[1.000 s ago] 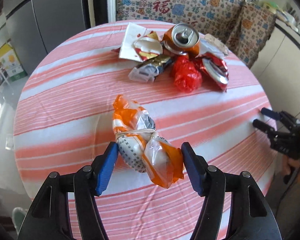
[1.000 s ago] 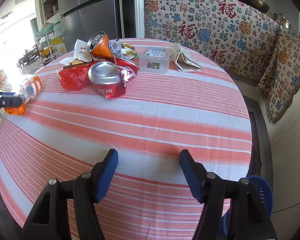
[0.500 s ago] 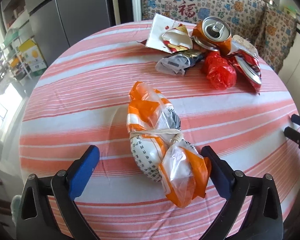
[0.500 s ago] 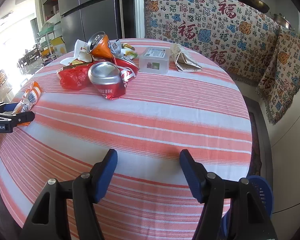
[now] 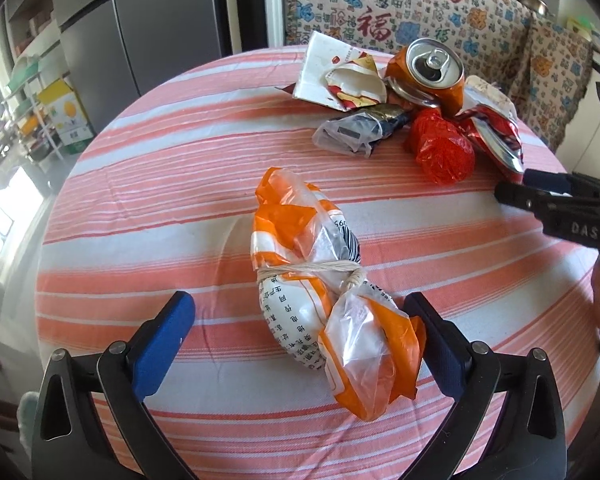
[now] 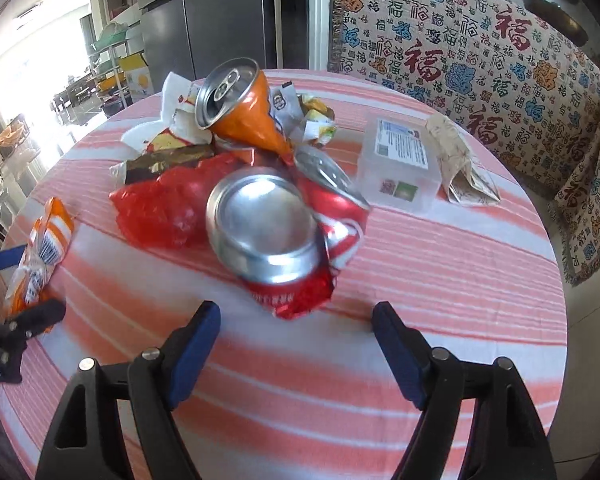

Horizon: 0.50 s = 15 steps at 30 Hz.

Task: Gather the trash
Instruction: 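Lift the orange bag bundle with the left tool while the right tool grasps the crushed red can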

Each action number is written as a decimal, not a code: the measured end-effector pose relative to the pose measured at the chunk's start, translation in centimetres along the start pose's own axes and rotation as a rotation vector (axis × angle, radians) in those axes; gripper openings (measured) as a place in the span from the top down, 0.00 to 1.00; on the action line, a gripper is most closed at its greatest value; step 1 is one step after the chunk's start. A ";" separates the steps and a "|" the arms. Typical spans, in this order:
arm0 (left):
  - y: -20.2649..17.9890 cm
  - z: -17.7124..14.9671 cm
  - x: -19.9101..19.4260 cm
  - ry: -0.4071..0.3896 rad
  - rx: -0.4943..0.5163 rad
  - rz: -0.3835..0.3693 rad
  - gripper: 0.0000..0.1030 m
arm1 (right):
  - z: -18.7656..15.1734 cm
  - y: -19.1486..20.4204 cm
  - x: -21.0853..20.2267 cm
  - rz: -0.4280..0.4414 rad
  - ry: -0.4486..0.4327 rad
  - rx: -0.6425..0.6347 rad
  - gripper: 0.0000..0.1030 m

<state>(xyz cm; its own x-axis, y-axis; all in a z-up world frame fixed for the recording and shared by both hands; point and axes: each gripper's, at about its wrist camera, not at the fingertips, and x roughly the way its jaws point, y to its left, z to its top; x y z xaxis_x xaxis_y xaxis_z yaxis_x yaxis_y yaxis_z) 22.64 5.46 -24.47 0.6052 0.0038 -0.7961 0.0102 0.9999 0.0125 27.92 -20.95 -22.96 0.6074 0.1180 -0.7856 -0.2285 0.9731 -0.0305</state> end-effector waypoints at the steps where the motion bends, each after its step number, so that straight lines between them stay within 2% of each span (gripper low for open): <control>1: 0.0 0.0 0.0 0.000 0.001 -0.001 0.00 | 0.2 -0.5 0.1 -0.011 -0.014 0.033 0.39; 2: 0.0 0.0 -0.1 0.000 0.001 -0.001 0.00 | 0.2 -1.1 -0.1 -0.016 -0.025 0.064 0.45; 3: 0.0 0.0 -0.1 0.000 0.002 -0.001 0.00 | 0.1 -1.9 -0.4 -0.016 -0.035 0.106 0.58; 4: 0.0 0.0 -0.1 0.000 0.001 -0.001 0.00 | -0.2 -2.8 -0.8 -0.016 -0.038 0.134 0.62; 8: 0.0 0.0 -0.1 0.001 0.000 0.001 0.00 | -1.9 -6.9 -2.4 -0.102 -0.031 0.210 0.62; 10: 0.1 0.1 0.0 0.001 -0.001 0.001 0.00 | -2.5 -7.8 -3.0 -0.131 -0.022 0.222 0.57; 11: 0.1 0.1 0.0 0.002 -0.001 0.001 0.00 | -2.8 -8.1 -3.4 -0.133 -0.012 0.224 0.54; 13: 0.1 0.1 0.0 0.002 -0.002 0.002 0.00 | -2.9 -8.0 -3.8 -0.114 -0.007 0.232 0.41; 15: 0.1 0.1 0.0 0.001 -0.005 0.001 0.01 | -2.6 -7.2 -4.6 -0.071 -0.030 0.235 0.39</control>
<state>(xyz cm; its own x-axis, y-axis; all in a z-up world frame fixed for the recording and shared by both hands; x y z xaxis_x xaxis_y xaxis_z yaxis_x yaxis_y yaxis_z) 22.70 5.61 -24.38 0.6046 0.0052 -0.7965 0.0056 0.9999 0.0108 24.73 -29.02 -20.73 0.6387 0.0503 -0.7678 -0.0032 0.9980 0.0626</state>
